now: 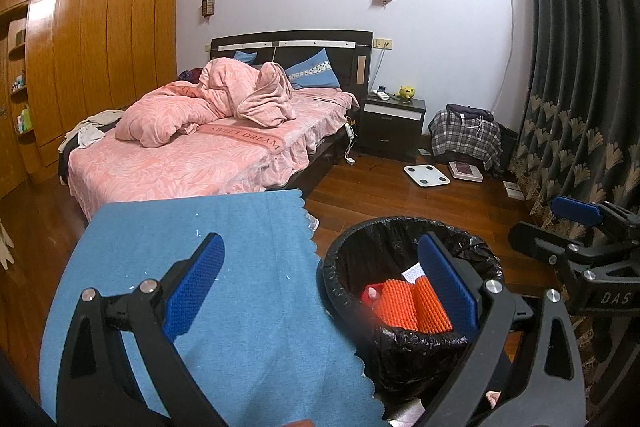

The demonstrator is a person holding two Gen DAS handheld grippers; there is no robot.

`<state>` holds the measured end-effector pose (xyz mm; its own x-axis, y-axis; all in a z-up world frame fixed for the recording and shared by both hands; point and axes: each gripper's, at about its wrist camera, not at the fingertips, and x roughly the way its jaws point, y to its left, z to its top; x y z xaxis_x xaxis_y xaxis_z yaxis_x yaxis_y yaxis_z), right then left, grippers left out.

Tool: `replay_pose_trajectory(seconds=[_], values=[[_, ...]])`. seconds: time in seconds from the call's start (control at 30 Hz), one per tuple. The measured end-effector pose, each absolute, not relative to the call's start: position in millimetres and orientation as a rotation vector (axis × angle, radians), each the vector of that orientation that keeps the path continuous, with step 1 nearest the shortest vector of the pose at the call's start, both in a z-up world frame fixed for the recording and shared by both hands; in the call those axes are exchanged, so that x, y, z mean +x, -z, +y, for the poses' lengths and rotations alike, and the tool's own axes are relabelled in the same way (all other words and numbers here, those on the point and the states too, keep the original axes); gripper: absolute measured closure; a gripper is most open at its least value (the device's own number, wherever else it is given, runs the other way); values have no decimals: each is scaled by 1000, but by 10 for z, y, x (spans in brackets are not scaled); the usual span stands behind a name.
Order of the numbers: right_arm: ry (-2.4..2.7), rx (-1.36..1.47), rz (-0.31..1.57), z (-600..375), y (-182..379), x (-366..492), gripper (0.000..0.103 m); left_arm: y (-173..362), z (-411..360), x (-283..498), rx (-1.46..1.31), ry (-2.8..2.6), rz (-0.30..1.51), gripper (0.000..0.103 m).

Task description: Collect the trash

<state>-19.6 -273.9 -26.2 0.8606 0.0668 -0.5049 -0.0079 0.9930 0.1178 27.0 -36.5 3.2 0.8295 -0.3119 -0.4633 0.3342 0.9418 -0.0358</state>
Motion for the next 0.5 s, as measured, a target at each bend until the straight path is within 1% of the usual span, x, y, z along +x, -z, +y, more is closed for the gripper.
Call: replay_pose_trajectory(seconds=[0.5], values=[[-39,111,531,-2720,257,-202,6,-39,-340,270,46,340,486,8]])
